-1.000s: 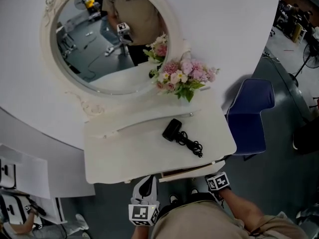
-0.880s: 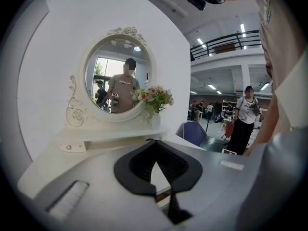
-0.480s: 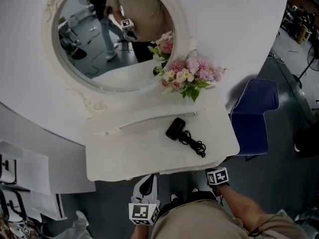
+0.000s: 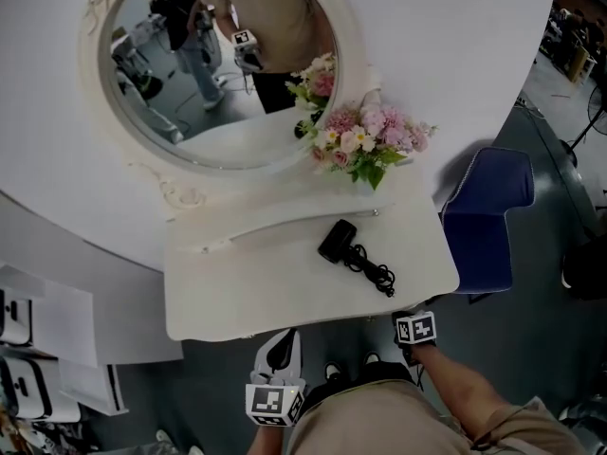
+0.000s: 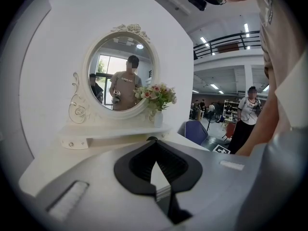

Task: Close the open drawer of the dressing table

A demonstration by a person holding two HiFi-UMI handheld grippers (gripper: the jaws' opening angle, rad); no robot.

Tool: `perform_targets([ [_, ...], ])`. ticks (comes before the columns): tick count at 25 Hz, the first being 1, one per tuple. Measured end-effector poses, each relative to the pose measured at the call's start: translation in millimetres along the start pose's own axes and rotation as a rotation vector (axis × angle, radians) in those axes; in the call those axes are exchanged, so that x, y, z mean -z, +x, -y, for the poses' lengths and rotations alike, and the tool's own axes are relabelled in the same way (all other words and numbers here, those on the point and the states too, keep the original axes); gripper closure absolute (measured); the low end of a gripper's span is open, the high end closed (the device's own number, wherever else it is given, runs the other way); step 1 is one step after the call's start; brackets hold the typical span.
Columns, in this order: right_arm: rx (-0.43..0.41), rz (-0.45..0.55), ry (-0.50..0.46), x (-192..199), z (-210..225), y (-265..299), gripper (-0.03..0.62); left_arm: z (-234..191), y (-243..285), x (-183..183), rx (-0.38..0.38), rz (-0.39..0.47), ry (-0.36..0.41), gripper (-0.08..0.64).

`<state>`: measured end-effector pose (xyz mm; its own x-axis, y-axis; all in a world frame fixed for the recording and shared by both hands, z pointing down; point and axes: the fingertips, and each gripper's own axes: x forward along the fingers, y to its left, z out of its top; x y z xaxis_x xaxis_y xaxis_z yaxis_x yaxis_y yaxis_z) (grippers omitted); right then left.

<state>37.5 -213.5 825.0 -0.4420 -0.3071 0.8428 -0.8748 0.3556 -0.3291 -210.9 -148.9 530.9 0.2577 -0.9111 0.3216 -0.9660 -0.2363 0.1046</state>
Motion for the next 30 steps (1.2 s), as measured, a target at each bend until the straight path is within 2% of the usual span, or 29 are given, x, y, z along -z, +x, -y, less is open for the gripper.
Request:
perform_targets([
  [14, -0.007, 0.085, 0.081, -11, 2, 5, 0.589, -9, -10, -5, -0.01, -0.01, 0.021, 0.544],
  [18, 0.021, 0.053, 0.064, -5, 7, 3, 0.589, -12, -12, -5, -0.007, -0.008, 0.014, 0.543],
  [23, 0.028, -0.029, 0.005, 38, 2, -15, 0.589, -6, -9, 7, 0.025, -0.022, -0.016, 0.544],
  [26, -0.013, 0.034, -0.06, 35, -16, -41, 0.589, -1, -2, 15, 0.061, -0.031, -0.034, 0.544],
  [30, -0.024, 0.18, -0.114, -3, -39, -87, 0.589, 8, 10, 17, 0.115, -0.037, -0.037, 0.543],
])
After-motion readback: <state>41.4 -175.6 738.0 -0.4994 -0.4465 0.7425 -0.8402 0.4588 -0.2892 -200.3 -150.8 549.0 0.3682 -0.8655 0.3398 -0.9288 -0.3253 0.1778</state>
